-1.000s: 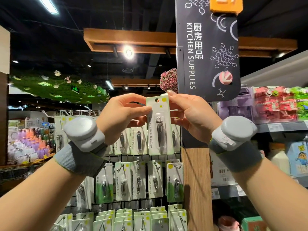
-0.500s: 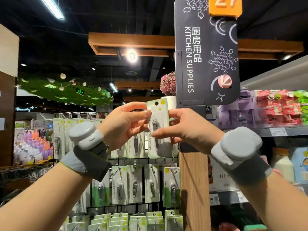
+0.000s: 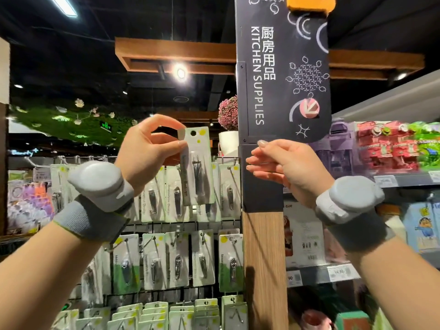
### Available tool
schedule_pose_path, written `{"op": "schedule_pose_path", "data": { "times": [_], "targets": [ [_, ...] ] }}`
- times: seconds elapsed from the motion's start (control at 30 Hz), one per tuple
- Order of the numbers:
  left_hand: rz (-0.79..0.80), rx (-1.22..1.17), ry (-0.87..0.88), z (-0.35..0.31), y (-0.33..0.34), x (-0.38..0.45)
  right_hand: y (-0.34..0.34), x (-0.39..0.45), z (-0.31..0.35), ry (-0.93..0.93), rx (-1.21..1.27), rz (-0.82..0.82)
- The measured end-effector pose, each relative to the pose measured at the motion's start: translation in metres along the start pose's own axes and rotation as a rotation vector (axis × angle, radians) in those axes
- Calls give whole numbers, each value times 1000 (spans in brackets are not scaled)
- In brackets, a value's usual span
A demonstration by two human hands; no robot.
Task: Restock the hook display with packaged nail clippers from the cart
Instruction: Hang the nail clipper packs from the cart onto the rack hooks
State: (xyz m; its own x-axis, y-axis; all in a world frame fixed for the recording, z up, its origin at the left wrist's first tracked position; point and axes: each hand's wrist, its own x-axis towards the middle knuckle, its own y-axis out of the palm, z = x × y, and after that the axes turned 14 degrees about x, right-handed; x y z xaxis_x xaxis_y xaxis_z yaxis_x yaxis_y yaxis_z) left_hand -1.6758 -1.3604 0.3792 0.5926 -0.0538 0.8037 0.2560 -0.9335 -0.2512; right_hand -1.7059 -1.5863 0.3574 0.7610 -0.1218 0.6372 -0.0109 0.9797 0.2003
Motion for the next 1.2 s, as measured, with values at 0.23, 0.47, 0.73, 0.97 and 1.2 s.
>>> {"op": "schedule_pose_path", "data": {
  "times": [0.23,0.47,0.73,0.97,1.2],
  "targets": [
    [21,108,34,14,15,-8,-13,3,-20,2,-17,-31],
    [115,154,93,7,46,-6,-3,7,-28,-16,-55,132],
    [101,431,167,3,68,13,-8,26,-39,-104,-177,0],
    [111,1055,284,-6,77,23,-11,41,-55,-81,-278,7],
    [205,1498,343,-35,93,34,-5,61,-70,-60,-280,-47]
  ]
}}
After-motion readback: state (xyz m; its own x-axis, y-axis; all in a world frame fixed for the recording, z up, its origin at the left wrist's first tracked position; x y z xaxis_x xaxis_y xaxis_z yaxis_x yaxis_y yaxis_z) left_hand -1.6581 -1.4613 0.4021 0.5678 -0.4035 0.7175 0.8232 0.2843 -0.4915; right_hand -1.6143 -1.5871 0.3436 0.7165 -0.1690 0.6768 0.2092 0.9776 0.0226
